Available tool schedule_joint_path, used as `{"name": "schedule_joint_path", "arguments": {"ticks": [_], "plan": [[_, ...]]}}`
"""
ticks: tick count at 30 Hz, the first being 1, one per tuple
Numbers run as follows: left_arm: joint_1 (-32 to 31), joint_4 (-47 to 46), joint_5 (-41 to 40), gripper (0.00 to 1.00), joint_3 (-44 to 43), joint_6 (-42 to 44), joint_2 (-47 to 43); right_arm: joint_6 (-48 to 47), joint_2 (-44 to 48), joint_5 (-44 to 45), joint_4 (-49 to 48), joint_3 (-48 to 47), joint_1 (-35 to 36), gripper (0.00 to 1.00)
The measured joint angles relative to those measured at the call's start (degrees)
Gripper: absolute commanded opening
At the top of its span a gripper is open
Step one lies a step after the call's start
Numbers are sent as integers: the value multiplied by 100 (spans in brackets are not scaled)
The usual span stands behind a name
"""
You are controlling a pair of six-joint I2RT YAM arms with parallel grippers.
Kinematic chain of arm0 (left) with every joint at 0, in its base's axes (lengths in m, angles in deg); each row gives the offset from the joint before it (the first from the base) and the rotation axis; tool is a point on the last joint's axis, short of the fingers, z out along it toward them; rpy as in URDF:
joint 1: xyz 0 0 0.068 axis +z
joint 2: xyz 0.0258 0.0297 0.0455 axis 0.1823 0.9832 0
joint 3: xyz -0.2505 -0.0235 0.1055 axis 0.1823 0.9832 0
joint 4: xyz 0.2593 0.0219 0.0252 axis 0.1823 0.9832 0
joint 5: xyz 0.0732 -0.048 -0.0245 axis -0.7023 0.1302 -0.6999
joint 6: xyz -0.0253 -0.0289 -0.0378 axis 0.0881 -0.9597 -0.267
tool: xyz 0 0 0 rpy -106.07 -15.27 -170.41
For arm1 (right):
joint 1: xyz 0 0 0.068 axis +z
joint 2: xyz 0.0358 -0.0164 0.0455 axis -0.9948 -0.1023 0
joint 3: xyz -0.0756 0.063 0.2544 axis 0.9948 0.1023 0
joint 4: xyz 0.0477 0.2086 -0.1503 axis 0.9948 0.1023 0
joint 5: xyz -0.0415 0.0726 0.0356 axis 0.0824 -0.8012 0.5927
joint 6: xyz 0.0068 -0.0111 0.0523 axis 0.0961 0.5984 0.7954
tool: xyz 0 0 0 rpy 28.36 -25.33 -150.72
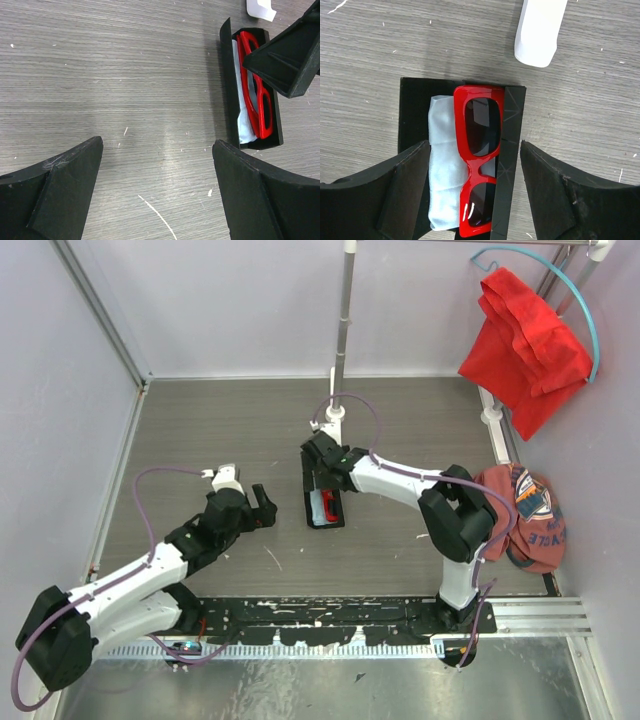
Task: Organize the sunglasses
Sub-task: Adjust the sunglasses in the sunglasses case.
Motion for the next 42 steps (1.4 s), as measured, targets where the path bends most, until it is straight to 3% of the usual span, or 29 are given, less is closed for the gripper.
{"name": "schedule_joint_path", "arguments": {"ticks": [42], "plan": [[0,-188,2,98,-101,61,363,-109,-109,-986,-584,363,-573,78]]}}
